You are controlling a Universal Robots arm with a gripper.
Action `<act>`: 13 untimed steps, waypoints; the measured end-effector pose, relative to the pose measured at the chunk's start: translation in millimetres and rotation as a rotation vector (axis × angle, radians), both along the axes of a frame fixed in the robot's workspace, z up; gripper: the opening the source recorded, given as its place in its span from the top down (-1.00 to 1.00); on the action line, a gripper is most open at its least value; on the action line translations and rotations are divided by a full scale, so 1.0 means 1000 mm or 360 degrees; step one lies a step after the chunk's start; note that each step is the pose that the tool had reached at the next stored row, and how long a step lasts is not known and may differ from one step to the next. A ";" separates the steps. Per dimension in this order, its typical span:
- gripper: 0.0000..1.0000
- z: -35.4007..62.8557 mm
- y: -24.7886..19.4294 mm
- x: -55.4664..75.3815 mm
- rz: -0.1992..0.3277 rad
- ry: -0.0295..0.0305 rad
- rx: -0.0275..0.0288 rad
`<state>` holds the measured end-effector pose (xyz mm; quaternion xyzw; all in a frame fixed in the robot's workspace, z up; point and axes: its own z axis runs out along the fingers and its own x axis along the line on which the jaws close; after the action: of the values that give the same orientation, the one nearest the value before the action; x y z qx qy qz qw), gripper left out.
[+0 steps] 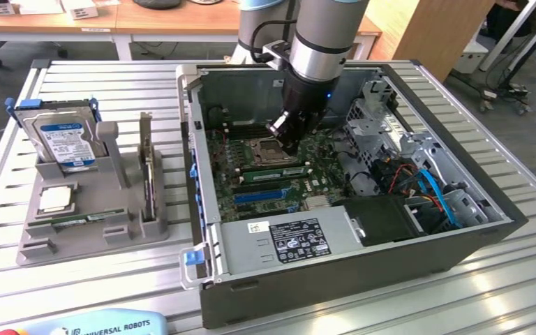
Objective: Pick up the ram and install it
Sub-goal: 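Press down the ram until it locks into place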
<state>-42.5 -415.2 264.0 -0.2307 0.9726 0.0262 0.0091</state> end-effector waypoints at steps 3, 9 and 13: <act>0.80 0.0000 0.0000 0.000 0.0000 0.00000 0.00000; 0.80 0.0000 0.0000 0.000 0.0000 0.00000 0.00000; 0.80 0.0000 0.0000 0.000 -0.0001 0.00001 0.00001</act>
<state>-42.5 -415.2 264.0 -0.2304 0.9727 0.0262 0.0091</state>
